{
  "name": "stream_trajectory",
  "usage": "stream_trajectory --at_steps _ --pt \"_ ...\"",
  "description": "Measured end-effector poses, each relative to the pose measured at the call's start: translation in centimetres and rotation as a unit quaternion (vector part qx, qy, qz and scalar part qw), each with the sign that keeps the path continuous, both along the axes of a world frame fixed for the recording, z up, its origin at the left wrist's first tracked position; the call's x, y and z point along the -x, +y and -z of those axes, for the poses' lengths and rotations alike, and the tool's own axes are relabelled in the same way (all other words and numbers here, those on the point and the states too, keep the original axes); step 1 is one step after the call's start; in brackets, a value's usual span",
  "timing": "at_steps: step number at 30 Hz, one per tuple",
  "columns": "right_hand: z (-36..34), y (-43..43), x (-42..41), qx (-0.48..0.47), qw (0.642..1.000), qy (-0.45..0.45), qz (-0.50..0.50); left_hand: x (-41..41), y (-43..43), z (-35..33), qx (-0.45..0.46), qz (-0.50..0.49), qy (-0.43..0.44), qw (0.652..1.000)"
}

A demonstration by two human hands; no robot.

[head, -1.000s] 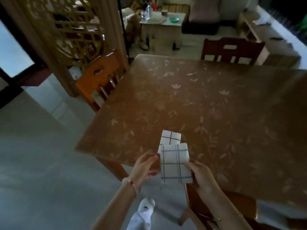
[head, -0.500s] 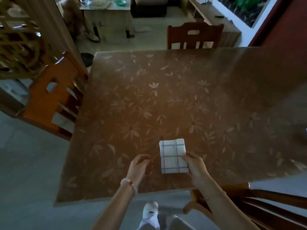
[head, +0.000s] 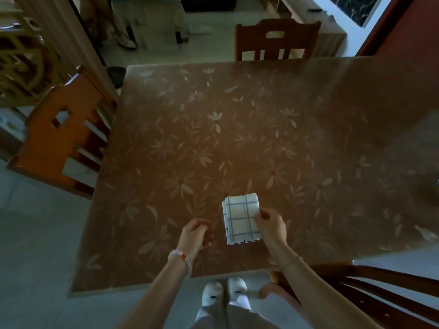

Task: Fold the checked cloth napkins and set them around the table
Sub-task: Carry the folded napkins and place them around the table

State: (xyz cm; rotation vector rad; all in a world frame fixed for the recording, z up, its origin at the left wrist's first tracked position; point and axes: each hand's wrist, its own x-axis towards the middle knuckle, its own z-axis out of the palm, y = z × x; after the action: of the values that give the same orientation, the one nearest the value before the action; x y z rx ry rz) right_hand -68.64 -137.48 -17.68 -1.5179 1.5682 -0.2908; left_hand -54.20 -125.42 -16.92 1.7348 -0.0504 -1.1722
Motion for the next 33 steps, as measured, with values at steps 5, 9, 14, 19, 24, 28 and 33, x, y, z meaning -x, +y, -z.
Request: stream_trajectory --at_steps 5,9,14,19,24,28,33 --pt "0.8 0.1 0.7 0.028 0.999 0.004 -0.021 0.6 -0.7 0.2 0.01 0.008 -0.01 1.0" --pt "0.7 0.2 1.5 -0.01 0.998 -0.046 -0.042 1.3 -0.9 0.3 0.055 -0.002 0.072 0.996" --pt "0.0 0.9 2.3 -0.017 0.992 -0.09 -0.088 2.2 -1.4 0.7 0.076 0.023 0.104 0.991" --pt "-0.3 1.2 2.4 0.001 0.987 -0.089 -0.134 3.1 -1.8 0.8 0.089 0.037 0.107 0.99" --pt "0.3 1.3 2.3 -0.024 0.985 -0.095 -0.142 3.2 -1.8 1.2 0.081 0.034 0.098 0.991" --pt "0.3 1.3 2.2 -0.047 0.985 -0.093 -0.138 3.4 -1.7 1.3 0.061 0.053 0.087 0.993" --pt "0.9 1.4 2.5 -0.092 0.984 -0.113 -0.098 3.8 -2.2 1.0 0.067 0.06 0.081 0.993"
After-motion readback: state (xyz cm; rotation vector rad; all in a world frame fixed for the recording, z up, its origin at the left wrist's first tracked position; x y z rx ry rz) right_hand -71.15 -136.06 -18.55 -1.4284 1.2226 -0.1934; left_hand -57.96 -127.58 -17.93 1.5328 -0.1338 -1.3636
